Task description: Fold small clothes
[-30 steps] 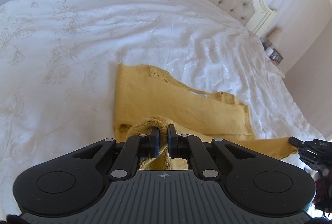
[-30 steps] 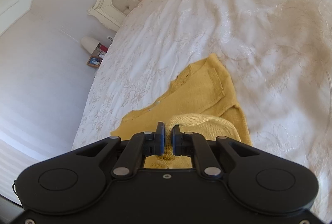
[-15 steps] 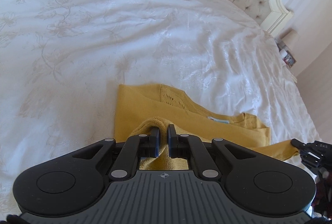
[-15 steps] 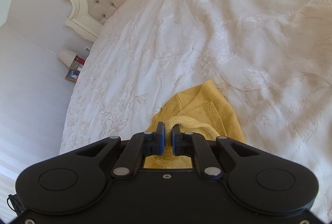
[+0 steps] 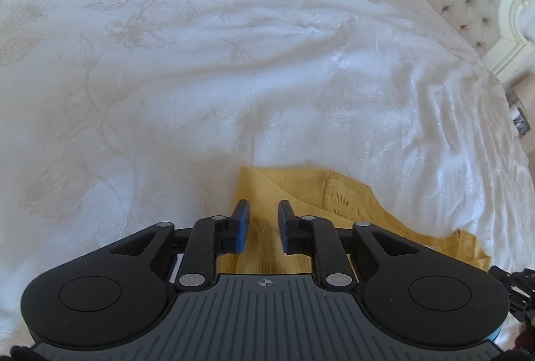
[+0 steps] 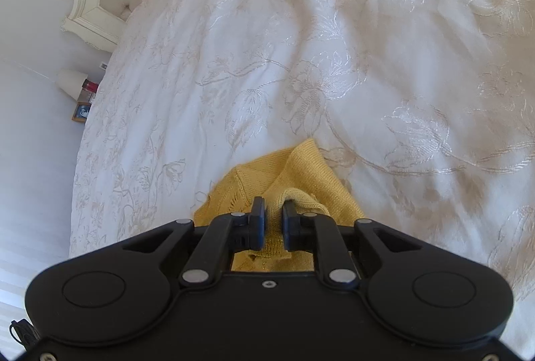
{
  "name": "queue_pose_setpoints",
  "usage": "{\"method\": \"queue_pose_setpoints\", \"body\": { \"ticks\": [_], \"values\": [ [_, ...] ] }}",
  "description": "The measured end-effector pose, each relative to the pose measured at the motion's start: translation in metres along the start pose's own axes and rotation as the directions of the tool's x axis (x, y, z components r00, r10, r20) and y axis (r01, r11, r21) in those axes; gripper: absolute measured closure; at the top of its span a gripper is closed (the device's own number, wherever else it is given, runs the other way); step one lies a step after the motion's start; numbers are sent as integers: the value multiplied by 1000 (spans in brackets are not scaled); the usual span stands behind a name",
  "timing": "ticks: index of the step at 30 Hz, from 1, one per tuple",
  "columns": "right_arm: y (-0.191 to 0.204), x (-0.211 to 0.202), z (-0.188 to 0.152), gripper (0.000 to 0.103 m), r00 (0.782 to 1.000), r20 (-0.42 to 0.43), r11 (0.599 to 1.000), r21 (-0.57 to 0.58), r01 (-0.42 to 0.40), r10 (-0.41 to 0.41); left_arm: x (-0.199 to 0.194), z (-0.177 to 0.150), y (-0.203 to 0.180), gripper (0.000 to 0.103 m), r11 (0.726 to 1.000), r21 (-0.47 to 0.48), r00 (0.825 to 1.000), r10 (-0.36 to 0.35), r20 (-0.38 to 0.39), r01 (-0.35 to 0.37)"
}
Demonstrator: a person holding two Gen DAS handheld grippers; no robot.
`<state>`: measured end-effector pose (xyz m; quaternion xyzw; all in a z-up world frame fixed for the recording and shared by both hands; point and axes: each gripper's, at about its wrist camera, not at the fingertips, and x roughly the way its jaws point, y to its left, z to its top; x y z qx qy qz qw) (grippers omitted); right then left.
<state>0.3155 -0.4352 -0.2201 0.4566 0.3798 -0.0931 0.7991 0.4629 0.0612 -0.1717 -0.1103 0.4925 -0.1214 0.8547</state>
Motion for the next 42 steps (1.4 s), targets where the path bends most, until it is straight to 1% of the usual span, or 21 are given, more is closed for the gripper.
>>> {"method": "queue_pose_setpoints", "body": {
  "ticks": [2, 3, 4, 6, 7, 9, 10, 13, 15, 19, 22, 24, 29, 31, 33, 38, 42],
  "values": [
    [-1, 1, 2, 80, 1000, -4, 1000, -13, 9, -9, -3, 5, -2, 79, 1000, 25, 1000, 15, 26, -16],
    [0, 0, 2, 71, 1000, -1, 1000, -22, 13, -13, -5, 8, -4, 76, 998, 47, 999, 28, 41, -30],
    [2, -3, 1, 66, 1000, 9, 999, -39, 18, -18, -8, 9, -6, 75, 996, 70, 997, 45, 57, -49],
    [7, -12, -2, 44, 998, 56, 996, -84, 38, -33, -16, 10, -12, 75, 991, 115, 994, 64, 86, -73],
    [9, -16, -4, 42, 997, 75, 993, -107, 45, -37, -21, 8, -16, 75, 986, 146, 993, 62, 98, -76],
    [15, -24, -7, 41, 994, 93, 983, -169, 67, -52, -30, 1, -24, 74, 977, 200, 992, 54, 110, -75],
    [20, -26, -9, 41, 994, 94, 973, -217, 79, -59, -36, -7, -30, 74, 969, 237, 992, 49, 113, -75],
    [34, -32, -23, 41, 994, 82, 939, -333, 90, -67, -47, -34, -45, 73, 949, 308, 993, 40, 109, -71],
    [42, -35, -36, 41, 994, 73, 916, -390, 98, -75, -51, -55, -52, 72, 942, 329, 995, 34, 96, -64],
    [53, -33, -66, 41, 994, 38, 877, -468, 105, -99, -51, -96, -62, 72, 935, 352, 999, 23, 29, -31],
    [54, -25, -84, 41, 991, 5, 839, -531, 117, -135, -41, -115, -63, 72, 930, 367, 999, 33, -28, -21],
    [57, -19, -92, 41, 988, -8, 814, -567, 125, -157, -33, -117, -63, 72, 925, 378, 998, 49, -39, -30],
    [62, -2, -93, 41, 982, -17, 767, -627, 135, -187, -10, -99, -64, 72, 920, 389, 997, 69, -25, -54],
    [65, 7, -87, 41, 981, -16, 753, -644, 138, -193, -1, -84, -66, 72, 912, 406, 997, 73, -5, -65],
    [69, 17, -76, 41, 981, -9, 747, -649, 142, -194, 8, -67, -67, 72, 909, 411, 997, 72, 11, -70],
    [81, 34, -47, 41, 983, 30, 756, -635, 158, -181, 24, -18, -69, 72, 924, 375, 996, 61, 59, -78],
    [82, 37, -23, 41, 982, 59, 796, -577, 181, -180, 26, 9, -74, 72, 924, 366, 992, 74, 104, -107]
  ]
}}
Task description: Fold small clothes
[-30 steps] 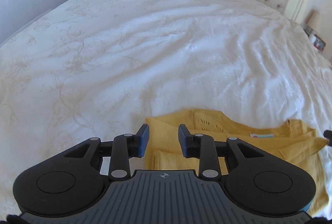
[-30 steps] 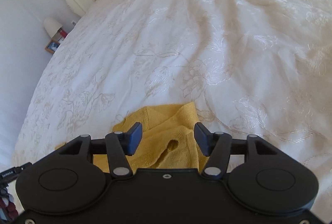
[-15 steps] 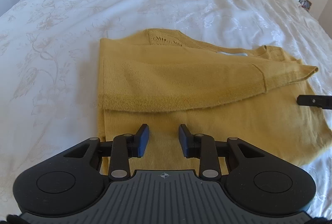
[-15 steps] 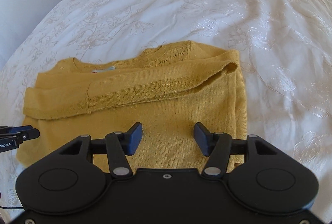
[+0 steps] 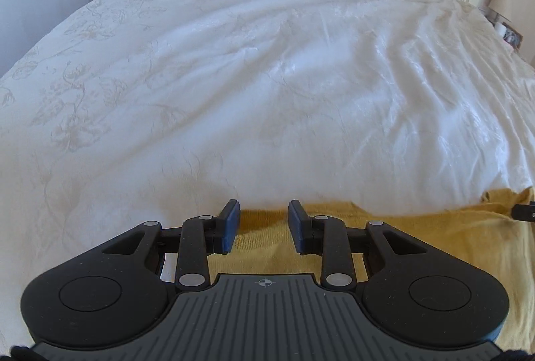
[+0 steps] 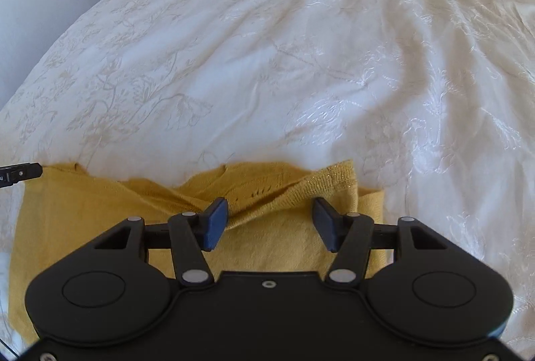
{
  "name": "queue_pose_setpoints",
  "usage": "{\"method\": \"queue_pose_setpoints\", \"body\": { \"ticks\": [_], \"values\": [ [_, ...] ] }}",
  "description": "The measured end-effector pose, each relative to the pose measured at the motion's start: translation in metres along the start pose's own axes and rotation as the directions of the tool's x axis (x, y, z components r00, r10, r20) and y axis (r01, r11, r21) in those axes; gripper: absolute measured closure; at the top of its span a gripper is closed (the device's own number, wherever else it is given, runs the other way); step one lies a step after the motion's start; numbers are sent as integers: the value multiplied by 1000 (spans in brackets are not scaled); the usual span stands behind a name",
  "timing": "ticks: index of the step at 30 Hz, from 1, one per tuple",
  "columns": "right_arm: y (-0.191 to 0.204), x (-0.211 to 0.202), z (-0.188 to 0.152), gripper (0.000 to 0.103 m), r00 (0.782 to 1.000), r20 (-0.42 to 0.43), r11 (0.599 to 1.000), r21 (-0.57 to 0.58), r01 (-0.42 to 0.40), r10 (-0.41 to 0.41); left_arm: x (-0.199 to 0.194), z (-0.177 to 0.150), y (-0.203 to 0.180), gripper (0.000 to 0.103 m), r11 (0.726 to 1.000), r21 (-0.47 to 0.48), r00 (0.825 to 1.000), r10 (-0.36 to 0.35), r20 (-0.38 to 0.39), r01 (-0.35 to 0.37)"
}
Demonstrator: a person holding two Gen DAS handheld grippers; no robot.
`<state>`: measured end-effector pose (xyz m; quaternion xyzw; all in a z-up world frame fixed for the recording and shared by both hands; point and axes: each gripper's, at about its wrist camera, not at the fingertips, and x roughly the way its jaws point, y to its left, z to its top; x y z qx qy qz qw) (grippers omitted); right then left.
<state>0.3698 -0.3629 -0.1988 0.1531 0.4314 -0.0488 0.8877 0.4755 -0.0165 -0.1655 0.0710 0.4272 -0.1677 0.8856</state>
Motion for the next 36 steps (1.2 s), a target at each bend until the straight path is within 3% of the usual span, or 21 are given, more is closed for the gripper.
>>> {"method": "queue_pose_setpoints", "body": {
  "ticks": [3, 7, 12, 15, 18, 25, 31, 36],
  "values": [
    [-9, -7, 5, 41, 1000, 30, 999, 53, 0, -2, -9, 6, 0, 72, 1000, 3, 1000, -3, 17, 3],
    [-18, -20, -7, 41, 999, 26, 994, 107, -27, 24, -25, -11, -10, 71, 998, 57, 999, -39, -1, 39],
    [-11, -36, -46, 41, 999, -44, 996, 84, -22, 26, -43, -66, -40, 69, 975, 191, 990, -95, -100, 113],
    [-6, -46, -78, 40, 995, -104, 998, 69, -2, 9, -55, -110, -59, 68, 941, 291, 975, -124, -184, 174],
    [-8, -57, -106, 40, 989, -146, 997, 76, 28, -17, -61, -145, -63, 62, 921, 350, 967, -92, -236, 173],
    [-23, -80, -122, 36, 980, -172, 979, 159, 129, -101, -74, -156, -27, 52, 952, 270, 960, -67, -273, 143],
    [10, -93, -117, 32, 993, -106, 994, 90, 68, -58, -75, -159, -22, 50, 969, 208, 952, -65, -300, 132],
    [31, -73, -131, 29, 982, -171, 996, 27, 90, -84, -75, -167, -26, 39, 976, 180, 947, -57, -317, 119]
  ]
}}
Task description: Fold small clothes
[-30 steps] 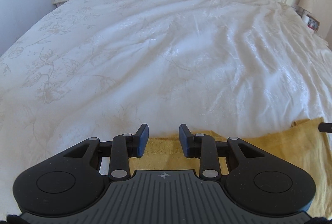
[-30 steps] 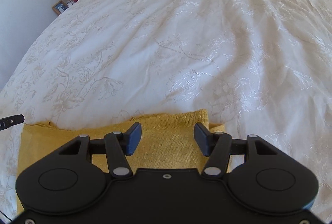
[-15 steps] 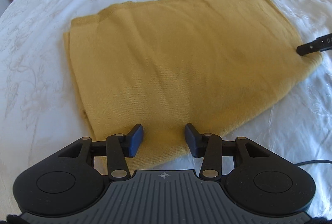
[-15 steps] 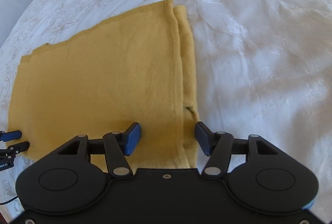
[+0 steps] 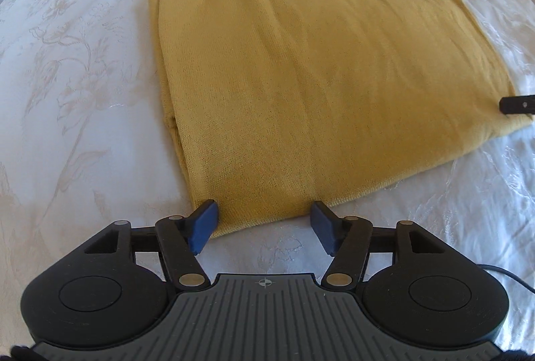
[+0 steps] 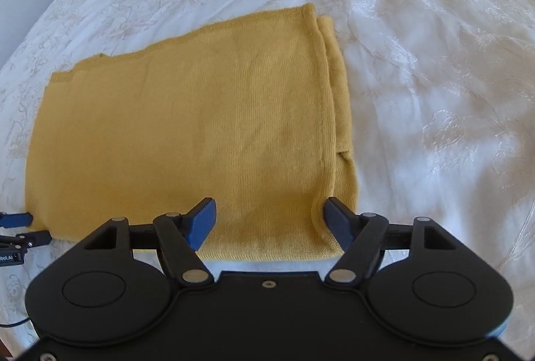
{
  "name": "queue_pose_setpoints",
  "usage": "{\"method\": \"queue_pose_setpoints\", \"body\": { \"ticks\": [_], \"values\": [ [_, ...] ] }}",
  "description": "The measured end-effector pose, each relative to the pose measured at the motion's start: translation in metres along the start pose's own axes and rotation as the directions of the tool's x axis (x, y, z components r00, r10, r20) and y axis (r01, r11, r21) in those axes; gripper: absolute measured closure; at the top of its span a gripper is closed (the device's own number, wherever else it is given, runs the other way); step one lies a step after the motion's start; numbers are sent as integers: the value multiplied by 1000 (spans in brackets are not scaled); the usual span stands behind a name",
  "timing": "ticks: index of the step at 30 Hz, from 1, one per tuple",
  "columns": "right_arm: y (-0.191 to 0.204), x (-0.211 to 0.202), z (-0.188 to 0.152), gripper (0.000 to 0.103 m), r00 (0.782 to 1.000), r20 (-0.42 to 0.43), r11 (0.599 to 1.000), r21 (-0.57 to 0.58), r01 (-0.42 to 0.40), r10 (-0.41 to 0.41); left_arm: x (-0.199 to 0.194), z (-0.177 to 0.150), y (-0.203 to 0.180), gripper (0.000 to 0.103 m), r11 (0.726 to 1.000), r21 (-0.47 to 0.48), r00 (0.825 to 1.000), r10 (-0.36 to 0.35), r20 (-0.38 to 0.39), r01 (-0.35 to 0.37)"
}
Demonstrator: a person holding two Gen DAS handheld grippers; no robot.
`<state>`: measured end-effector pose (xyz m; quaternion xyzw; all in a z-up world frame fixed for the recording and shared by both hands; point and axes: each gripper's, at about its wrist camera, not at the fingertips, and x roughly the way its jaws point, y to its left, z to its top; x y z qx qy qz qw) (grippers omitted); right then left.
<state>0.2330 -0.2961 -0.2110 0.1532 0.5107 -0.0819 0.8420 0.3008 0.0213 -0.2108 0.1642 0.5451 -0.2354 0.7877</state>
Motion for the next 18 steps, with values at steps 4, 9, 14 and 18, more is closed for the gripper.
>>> {"method": "queue_pose_setpoints", "body": {
  "ticks": [4, 9, 14, 18],
  "values": [
    [-10, 8, -14, 29, 999, -37, 999, 6, 37, -37, 2, -1, -9, 33, 999, 48, 1000, 20, -3, -19],
    [-33, -1, -22, 21, 996, -68, 992, 107, 61, -53, -7, -4, -5, 33, 1000, -16, 1000, -9, 10, 9],
    [-66, -19, -37, 8, 997, -24, 966, 249, -71, 80, -26, -11, -1, 33, 979, -168, 993, -114, 14, 115],
    [-81, -29, -46, 6, 990, 0, 947, 293, -134, 140, -43, 2, -17, 32, 977, -177, 991, -104, 90, 118]
  ]
}}
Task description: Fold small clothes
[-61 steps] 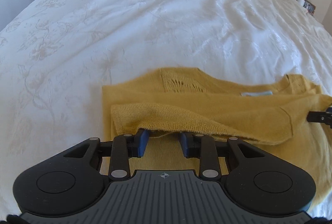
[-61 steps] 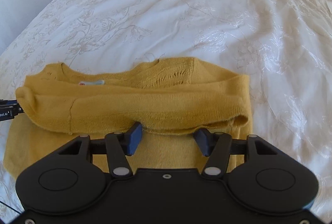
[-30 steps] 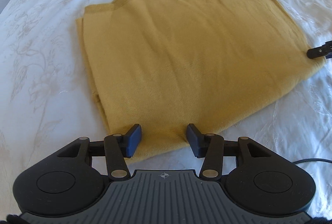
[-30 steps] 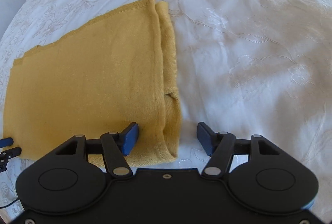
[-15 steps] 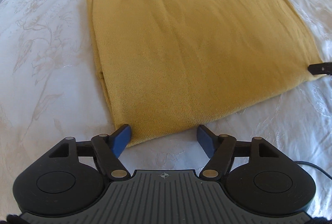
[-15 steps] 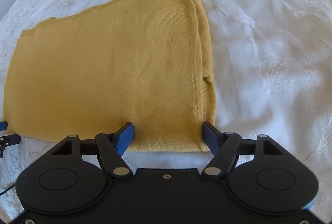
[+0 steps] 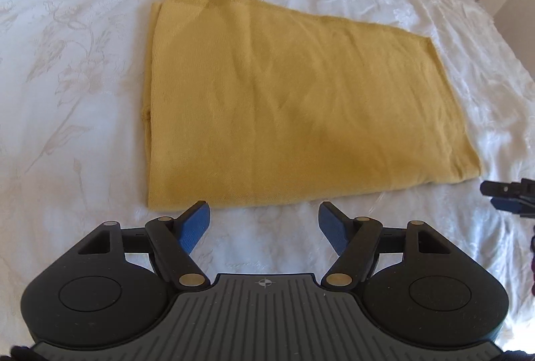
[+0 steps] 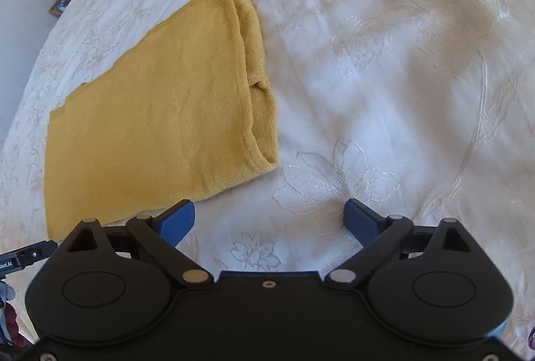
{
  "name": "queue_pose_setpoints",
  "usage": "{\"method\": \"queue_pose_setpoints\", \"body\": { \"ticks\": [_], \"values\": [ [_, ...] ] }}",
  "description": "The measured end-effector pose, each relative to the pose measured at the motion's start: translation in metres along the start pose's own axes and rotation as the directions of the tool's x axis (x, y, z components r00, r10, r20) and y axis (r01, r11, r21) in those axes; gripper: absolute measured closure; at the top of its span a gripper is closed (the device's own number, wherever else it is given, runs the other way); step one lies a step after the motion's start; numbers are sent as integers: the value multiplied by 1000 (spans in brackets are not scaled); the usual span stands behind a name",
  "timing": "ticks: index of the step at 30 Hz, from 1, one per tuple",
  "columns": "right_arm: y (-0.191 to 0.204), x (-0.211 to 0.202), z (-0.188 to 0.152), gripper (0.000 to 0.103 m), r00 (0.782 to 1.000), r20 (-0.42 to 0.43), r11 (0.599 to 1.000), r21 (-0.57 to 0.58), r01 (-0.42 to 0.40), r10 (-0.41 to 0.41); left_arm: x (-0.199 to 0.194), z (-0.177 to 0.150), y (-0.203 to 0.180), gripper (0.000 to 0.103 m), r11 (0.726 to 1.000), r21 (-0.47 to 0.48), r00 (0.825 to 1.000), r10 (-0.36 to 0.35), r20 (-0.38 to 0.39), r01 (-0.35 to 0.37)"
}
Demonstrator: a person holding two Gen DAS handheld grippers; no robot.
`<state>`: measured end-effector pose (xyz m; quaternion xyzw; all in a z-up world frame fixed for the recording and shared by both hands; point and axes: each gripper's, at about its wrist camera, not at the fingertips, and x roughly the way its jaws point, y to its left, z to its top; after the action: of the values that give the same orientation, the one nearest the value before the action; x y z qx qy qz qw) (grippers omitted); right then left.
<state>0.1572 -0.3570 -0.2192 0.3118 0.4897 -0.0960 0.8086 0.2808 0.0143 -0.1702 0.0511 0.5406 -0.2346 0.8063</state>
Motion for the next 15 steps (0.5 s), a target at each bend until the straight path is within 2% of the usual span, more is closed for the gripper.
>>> {"method": "queue_pose_setpoints", "body": {
  "ticks": [5, 10, 15],
  "values": [
    [-15, -6, 3, 3, 997, 9, 995, 64, -76, 76, 0, 33, -29, 32, 1000, -8, 998, -9, 54, 9],
    [-18, -10, 8, 1, 990, 14, 987, 78, -143, 142, 18, 56, -52, 32, 999, -53, 999, 8, 45, -6],
    [-20, -13, 18, 1, 978, 20, 976, 70, -208, 207, 41, 75, -66, 32, 999, -34, 999, 42, 18, -42]
  ]
}}
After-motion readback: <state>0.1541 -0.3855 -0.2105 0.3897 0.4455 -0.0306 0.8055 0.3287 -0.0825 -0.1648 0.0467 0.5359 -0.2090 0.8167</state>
